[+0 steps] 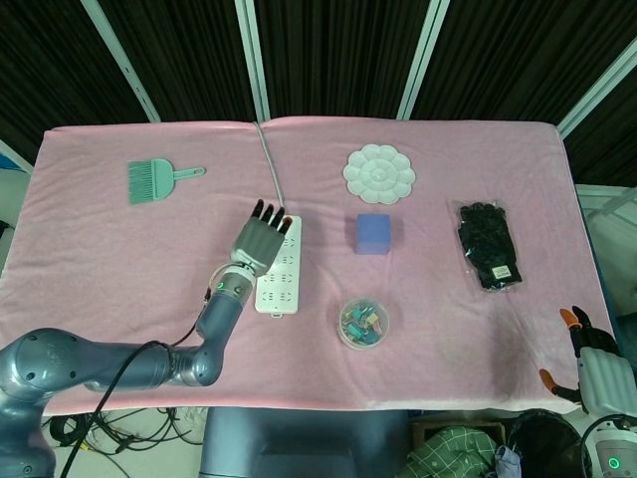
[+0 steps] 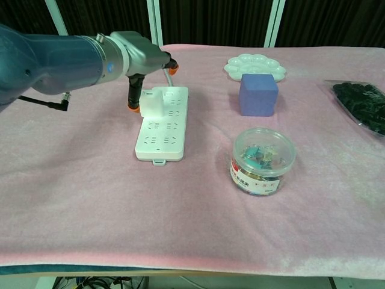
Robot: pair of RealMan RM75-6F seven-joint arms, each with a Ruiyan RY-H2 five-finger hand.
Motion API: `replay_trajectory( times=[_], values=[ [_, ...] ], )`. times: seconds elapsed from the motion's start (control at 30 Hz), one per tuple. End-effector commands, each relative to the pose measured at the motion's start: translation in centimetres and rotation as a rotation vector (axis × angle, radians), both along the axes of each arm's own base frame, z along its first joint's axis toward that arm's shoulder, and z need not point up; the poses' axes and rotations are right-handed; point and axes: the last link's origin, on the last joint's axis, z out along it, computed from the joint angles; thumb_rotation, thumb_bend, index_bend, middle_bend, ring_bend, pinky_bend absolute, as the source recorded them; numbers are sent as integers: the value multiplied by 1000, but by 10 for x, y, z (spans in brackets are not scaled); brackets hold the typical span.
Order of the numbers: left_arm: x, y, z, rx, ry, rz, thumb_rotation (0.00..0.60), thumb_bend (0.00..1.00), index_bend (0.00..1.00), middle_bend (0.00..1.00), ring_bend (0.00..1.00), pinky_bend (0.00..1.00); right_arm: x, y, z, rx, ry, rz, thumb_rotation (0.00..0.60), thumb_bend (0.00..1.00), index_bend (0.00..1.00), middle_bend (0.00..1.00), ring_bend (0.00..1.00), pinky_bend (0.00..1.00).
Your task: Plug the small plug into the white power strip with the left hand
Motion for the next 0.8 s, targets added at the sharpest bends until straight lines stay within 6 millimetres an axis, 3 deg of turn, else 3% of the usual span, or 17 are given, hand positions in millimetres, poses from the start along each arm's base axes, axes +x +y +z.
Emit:
replay_trajectory(
  times=[0.03, 0.1, 0.2, 0.4, 0.53, 0.67, 0.8],
  values=[
    [-13, -9, 45, 84, -57, 23, 600, 118, 83, 22, 0, 0, 0, 0, 0, -2, 3, 0, 600, 192, 0, 20, 152, 109],
    [-26, -19, 66, 106, -97, 46, 600, 122, 92, 40, 0, 0, 0, 0, 1, -4, 6, 0, 600, 193, 0, 20, 152, 109],
    [-64, -46, 104, 141, -202, 109, 600, 122, 108, 62, 0, 0, -1, 0, 2, -10, 8, -4, 600, 192, 0, 20, 152, 109],
    [-163, -117, 169, 223, -328, 237, 600, 131, 109, 56, 0, 0, -2, -1, 4, -20, 20, -10, 600, 192, 0, 20, 152, 109],
    [-212, -159, 201, 281, -420, 269, 600, 168, 110, 56, 0, 0, -1, -1, 3, -19, 33, -5, 600, 192, 0, 20, 152, 109],
    [-242, -195, 219, 280, -457, 260, 600, 168, 116, 57, 0, 0, -1, -1, 3, -22, 39, -5, 600, 192, 0, 20, 152, 109],
    [-257, -221, 225, 257, -470, 257, 600, 168, 116, 57, 0, 0, -1, -1, 4, -26, 43, -5, 600, 192, 0, 20, 152, 109]
  ],
)
